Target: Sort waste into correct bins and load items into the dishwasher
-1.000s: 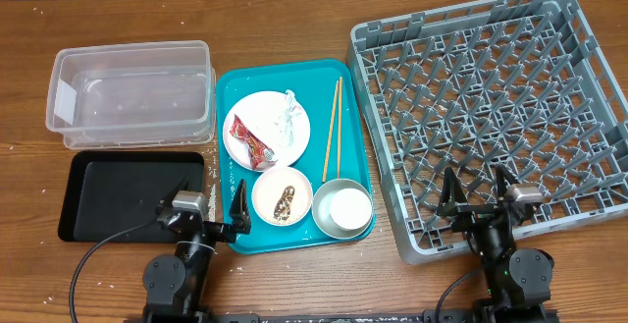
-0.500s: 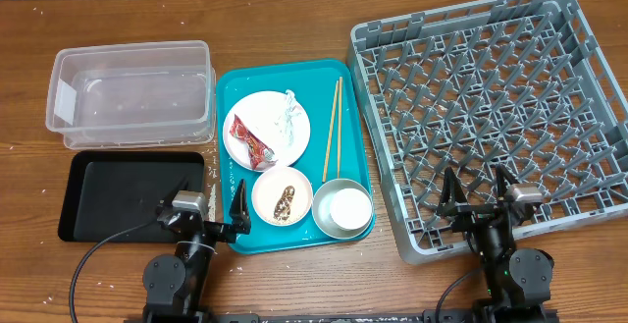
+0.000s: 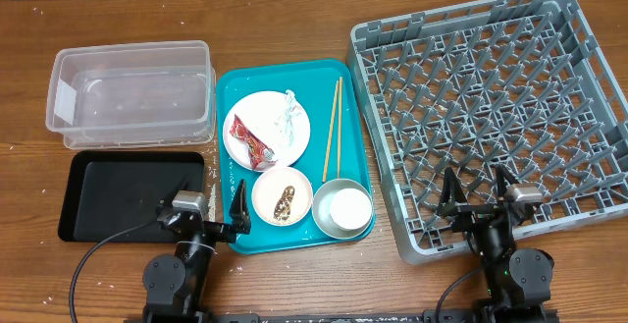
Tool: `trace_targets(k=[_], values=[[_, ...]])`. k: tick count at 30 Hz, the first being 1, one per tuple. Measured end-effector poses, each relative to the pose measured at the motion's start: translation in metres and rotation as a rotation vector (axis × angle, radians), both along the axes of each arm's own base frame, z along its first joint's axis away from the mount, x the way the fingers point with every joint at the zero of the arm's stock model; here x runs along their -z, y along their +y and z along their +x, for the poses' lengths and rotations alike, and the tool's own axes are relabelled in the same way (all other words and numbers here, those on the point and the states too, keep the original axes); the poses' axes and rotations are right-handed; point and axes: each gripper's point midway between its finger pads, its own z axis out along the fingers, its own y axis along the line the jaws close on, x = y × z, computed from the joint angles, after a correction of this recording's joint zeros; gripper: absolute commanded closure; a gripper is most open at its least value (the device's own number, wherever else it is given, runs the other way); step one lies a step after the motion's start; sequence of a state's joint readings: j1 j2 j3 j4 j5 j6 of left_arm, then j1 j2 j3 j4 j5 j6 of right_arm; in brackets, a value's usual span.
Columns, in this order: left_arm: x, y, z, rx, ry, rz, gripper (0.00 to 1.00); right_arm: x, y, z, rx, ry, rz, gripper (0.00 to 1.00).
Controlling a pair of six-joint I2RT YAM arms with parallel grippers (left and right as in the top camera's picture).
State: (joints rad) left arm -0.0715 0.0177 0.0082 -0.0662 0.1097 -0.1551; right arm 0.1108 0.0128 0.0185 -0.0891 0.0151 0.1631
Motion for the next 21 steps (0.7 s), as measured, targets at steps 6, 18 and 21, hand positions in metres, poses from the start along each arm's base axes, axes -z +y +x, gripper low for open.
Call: trace_targets(k=[6,18,21], values=[[0.0,0.0,0.0,0.0,0.0,0.0,0.0,0.0001,-0.0001,0.0,0.0,0.0,0.0,0.0],[-0.0095,-0.0001,0.0005,0.0,-0.039,-0.003,0.0,-0.0001,0.0001,0.0,0.0,0.0,0.0,0.0],[-0.0082,-0.0002,0.0004,0.001,-0.033,-0.002,0.0,0.0001,0.0,0.0,0.0,0.0,0.0,0.0]])
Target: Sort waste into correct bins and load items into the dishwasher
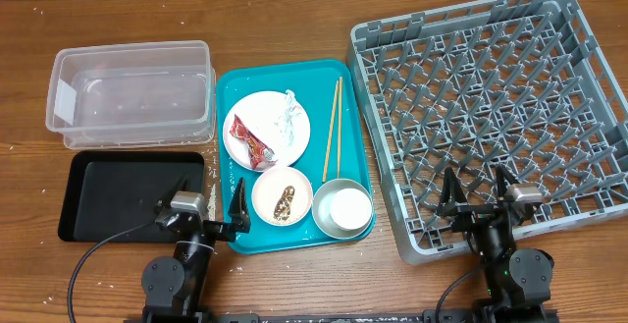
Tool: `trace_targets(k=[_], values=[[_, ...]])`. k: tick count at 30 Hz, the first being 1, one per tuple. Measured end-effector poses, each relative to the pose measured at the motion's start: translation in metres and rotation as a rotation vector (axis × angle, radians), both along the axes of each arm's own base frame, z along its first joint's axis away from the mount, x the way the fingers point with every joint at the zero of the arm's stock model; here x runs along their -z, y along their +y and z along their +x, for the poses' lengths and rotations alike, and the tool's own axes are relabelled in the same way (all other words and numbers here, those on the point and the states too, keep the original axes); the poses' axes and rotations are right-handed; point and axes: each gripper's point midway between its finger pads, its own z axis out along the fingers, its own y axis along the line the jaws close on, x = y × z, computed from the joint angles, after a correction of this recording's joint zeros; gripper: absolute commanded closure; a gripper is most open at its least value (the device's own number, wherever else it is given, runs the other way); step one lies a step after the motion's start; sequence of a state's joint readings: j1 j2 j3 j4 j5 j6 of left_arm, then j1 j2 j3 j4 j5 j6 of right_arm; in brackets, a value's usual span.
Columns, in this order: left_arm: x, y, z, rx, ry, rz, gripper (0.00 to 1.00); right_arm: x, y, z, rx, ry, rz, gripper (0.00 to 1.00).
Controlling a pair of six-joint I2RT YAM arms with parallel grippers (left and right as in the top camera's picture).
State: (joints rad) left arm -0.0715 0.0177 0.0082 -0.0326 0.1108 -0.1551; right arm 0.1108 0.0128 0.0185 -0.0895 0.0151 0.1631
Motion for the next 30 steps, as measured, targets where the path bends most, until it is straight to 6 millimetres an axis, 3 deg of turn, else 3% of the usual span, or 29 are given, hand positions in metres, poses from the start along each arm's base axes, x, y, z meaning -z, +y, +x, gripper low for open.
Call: trace_targets(k=[7,13,18,22,25,26,30], values=[[0.003,-0.002,-0.001,0.012,0.011,0.0,0.0,0.0,0.002,0.0,-0.013,-0.001,0.001,0.0],[-0.02,-0.025,-0.007,0.153,-0.082,-0.009,0.0,-0.004,0.026,-0.005,-0.152,-0.016,0.011,0.0],[-0.032,-0.046,-0.016,0.287,-0.113,-0.056,0.0,-0.03,0.049,-0.014,-0.3,-0.094,0.116,0.0],[-0.043,-0.052,-0.023,0.326,-0.07,-0.108,0.0,-0.039,0.057,-0.02,-0.353,-0.087,0.173,0.0],[-0.07,-0.05,-0.027,0.315,-0.035,-0.129,0.0,-0.069,0.058,-0.026,-0.366,-0.094,0.195,0.0],[-0.082,-0.05,-0.028,0.311,-0.019,-0.133,0.0,-0.09,0.057,-0.03,-0.367,-0.092,0.2,0.0],[-0.127,-0.051,-0.024,0.308,0.094,-0.145,0.0,-0.122,0.058,-0.032,-0.363,-0.011,0.212,0.0]])
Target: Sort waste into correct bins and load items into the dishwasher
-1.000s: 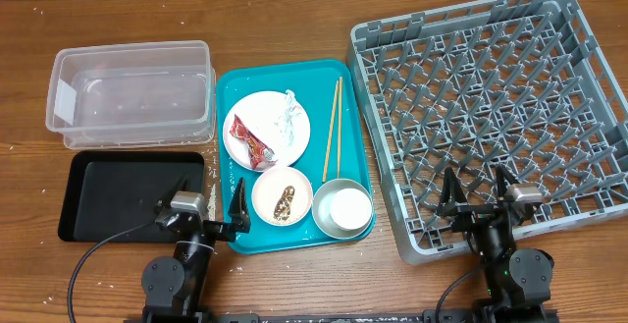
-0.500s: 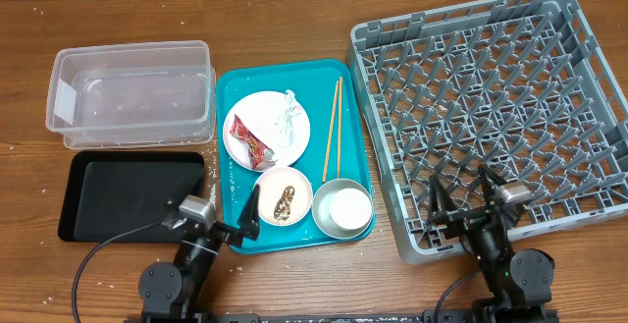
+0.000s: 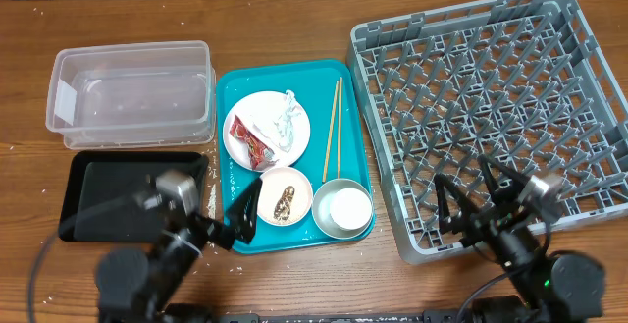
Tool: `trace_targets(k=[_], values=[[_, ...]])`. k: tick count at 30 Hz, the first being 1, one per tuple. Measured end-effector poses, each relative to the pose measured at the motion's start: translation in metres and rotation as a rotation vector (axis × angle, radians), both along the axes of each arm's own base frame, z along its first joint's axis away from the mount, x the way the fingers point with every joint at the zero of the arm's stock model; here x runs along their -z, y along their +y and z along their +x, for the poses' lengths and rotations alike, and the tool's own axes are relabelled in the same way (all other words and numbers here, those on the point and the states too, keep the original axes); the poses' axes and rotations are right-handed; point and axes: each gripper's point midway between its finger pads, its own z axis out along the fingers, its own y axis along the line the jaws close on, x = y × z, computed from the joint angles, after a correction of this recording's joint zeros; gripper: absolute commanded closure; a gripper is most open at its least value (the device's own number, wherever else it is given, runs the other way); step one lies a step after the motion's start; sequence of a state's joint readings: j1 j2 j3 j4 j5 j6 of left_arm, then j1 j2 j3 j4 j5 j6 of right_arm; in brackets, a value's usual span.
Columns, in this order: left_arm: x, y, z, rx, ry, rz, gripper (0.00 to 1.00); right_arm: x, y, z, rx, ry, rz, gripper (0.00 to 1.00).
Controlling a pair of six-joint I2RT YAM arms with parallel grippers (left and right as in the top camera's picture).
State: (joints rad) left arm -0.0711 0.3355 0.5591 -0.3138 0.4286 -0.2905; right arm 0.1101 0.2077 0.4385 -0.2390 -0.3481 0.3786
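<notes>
On the teal tray [image 3: 348,78] a white plate [image 3: 267,125] carries a red wrapper [image 3: 248,141] and crumpled white paper [image 3: 287,115]. Two chopsticks [image 3: 333,127] lie beside the plate. A small bowl [image 3: 282,195] holds brown scraps, and a metal bowl [image 3: 342,208] holds a white cup. My left gripper [image 3: 245,205] hangs open at the tray's near left corner, next to the small bowl. The right gripper [image 3: 466,193] is open over the near edge of the grey dish rack [image 3: 491,97]. Both arms look blurred.
A clear plastic bin [image 3: 132,92] stands at the back left. In front of it lies a black tray bin [image 3: 113,190], partly covered by my left arm. The wooden table's front edge is close behind both arm bases.
Both arms have risen from their low rest pose and look larger and blurred. The left fingers now reach toward the small bowl; the right ones stand higher over the rack's edge. Nothing on the tray moved.
At both earlier moments the two arms sat still at the table's front, grippers open and empty, with tray, bins and rack as they are. Now both arms are lifted and in motion, holding nothing.
</notes>
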Motion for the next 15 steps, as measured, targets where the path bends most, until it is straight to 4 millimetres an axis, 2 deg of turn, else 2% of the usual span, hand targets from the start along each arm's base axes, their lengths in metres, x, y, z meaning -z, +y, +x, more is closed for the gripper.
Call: trace_targets(k=[3,9,13,15], values=[[-0.022,-0.008,0.014,0.047,0.129,0.007,0.0,-0.005,0.001,0.01,-0.002,0.172,-0.016,0.0],[-0.037,-0.036,0.048,0.216,0.403,-0.017,0.0,-0.01,0.003,0.038,0.004,0.435,-0.054,0.0],[-0.026,-0.057,0.062,0.361,0.551,-0.098,0.01,-0.013,0.008,0.057,-0.014,0.517,-0.067,0.0],[-0.011,-0.063,0.064,0.397,0.637,-0.129,0.12,-0.008,0.012,0.063,-0.032,0.546,-0.069,0.0]])
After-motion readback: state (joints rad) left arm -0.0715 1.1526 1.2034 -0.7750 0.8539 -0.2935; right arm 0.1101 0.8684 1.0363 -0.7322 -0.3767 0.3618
